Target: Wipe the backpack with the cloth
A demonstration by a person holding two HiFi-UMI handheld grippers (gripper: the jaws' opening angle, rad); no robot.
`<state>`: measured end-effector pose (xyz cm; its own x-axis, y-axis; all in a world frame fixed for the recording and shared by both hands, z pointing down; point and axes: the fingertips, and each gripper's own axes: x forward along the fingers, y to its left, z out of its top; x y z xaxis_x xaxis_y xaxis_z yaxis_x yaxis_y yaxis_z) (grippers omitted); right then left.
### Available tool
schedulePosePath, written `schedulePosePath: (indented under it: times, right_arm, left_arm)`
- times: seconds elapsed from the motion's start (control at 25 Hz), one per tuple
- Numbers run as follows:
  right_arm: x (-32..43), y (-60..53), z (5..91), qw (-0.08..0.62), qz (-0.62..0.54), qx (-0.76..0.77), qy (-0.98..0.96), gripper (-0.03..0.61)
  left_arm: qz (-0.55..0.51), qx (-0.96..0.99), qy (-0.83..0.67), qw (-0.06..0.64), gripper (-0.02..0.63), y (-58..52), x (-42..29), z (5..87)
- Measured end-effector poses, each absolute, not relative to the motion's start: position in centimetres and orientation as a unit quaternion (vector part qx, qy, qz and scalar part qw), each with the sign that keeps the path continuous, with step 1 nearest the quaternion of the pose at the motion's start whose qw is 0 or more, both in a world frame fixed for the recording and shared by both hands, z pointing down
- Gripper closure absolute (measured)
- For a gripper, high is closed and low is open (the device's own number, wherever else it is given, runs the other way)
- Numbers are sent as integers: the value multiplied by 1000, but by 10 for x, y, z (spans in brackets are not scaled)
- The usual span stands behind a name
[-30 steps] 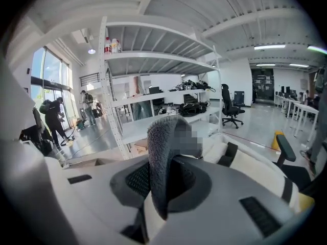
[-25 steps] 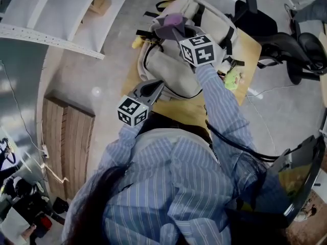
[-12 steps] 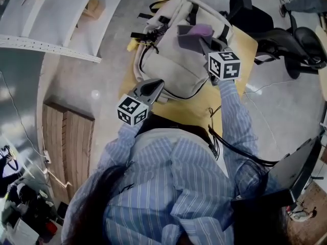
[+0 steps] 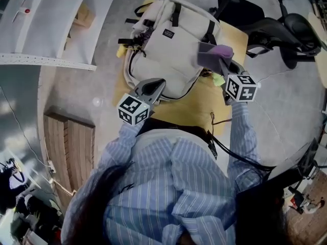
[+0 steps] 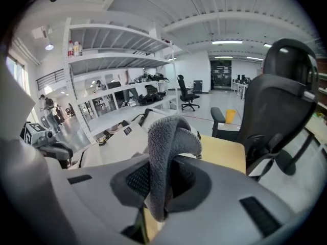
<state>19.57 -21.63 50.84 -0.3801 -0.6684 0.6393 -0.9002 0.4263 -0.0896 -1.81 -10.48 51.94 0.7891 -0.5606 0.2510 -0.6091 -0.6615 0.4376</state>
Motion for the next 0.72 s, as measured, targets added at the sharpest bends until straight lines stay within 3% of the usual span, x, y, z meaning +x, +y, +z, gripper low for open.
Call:
schedulePosePath:
  times: [0.4, 0.72]
  right_arm:
    - [257, -178, 519, 264, 254, 533, -762, 537]
    - [195, -202, 446, 207, 210, 474, -830, 537]
  left_arm:
    - [44, 914, -312, 255, 601, -107, 7, 515]
    - [39, 909, -325, 258, 601, -104, 4, 517]
